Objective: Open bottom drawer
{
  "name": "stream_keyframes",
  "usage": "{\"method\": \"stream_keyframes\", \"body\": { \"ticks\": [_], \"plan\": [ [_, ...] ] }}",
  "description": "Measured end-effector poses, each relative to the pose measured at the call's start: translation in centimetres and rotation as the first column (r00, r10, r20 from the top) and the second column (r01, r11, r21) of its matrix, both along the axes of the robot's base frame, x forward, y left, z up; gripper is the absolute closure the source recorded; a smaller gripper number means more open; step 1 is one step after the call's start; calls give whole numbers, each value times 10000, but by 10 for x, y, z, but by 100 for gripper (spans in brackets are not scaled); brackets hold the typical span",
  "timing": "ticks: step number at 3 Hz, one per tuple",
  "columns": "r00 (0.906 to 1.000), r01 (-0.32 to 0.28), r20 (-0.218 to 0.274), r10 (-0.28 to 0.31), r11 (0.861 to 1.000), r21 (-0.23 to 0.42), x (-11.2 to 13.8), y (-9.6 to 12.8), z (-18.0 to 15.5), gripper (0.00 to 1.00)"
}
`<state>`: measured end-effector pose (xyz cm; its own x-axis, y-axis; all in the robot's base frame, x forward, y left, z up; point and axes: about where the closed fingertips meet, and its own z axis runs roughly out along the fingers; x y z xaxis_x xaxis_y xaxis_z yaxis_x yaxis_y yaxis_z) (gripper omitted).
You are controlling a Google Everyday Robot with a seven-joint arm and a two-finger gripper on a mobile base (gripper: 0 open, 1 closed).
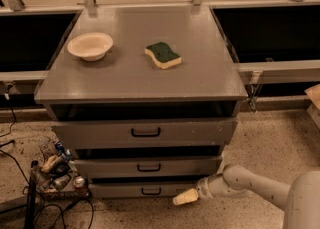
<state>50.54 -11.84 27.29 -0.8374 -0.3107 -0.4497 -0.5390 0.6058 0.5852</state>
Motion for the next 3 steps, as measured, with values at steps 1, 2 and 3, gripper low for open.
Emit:
{"method": "stream_keyframes", "body": {
  "ticks": [1, 2, 3],
  "plan": [
    [9960, 795, 434, -784, 9966, -227, -1, -3, -1, 0],
    [9830, 1505, 1134, -1442, 9874, -491, -1, -3, 3, 0],
    [9791, 1678, 1260, -1596, 9842, -572, 2, -5, 0, 0]
  ]
}}
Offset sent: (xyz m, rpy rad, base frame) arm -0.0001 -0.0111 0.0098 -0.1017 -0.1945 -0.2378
